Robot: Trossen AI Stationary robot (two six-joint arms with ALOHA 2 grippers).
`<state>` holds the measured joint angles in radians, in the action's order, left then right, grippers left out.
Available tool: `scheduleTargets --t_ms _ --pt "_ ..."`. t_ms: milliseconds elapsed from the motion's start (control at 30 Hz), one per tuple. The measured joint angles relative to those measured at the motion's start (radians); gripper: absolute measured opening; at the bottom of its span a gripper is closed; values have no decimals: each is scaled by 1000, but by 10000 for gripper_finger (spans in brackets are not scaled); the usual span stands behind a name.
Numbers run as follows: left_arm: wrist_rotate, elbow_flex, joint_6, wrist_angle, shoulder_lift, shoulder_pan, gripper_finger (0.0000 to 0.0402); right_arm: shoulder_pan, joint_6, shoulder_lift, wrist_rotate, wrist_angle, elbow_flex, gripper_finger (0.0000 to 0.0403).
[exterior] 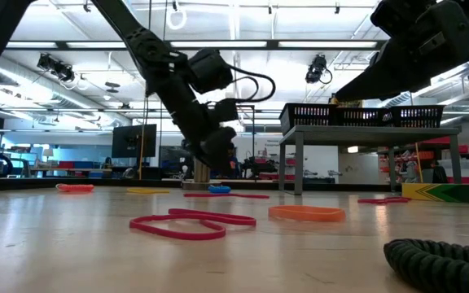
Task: Pick & Place Office Desk Supplies
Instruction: Put the blue spring keychain into the left black basket on the shelf
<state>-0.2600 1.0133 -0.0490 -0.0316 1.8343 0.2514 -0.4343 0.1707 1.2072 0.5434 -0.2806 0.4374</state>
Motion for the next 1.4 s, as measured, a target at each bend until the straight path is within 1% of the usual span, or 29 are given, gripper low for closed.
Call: scheduleTargets --t_ms 267,400,533,733,800,900,1033,1233,1400 --pt "20 6 -9 1 56 40 168 0 -3 0 0 0 0 13" --pt "51 6 -23 21 81 56 155 0 -3 0 0 0 0 13" --pt "91 9 -27 26 97 59 120 0 -3 0 0 0 0 13" --pt "91 7 29 20 85 27 39 0 -2 0 0 0 0 13" --pt "100 4 51 8 68 7 19 0 -3 0 0 0 0 13" --pt "116 2 74 2 42 -33 18 0 -2 0 0 0 0 13" --pt "108 -3 100 -13 5 -97 29 0 -2 0 0 1 0 13" --pt "121 -5 115 -21 -16 -180 17 0 -4 0 0 0 0 13" --pt "142 -5 126 -24 -25 -221 17 0 -130 0 4 2 0 13"
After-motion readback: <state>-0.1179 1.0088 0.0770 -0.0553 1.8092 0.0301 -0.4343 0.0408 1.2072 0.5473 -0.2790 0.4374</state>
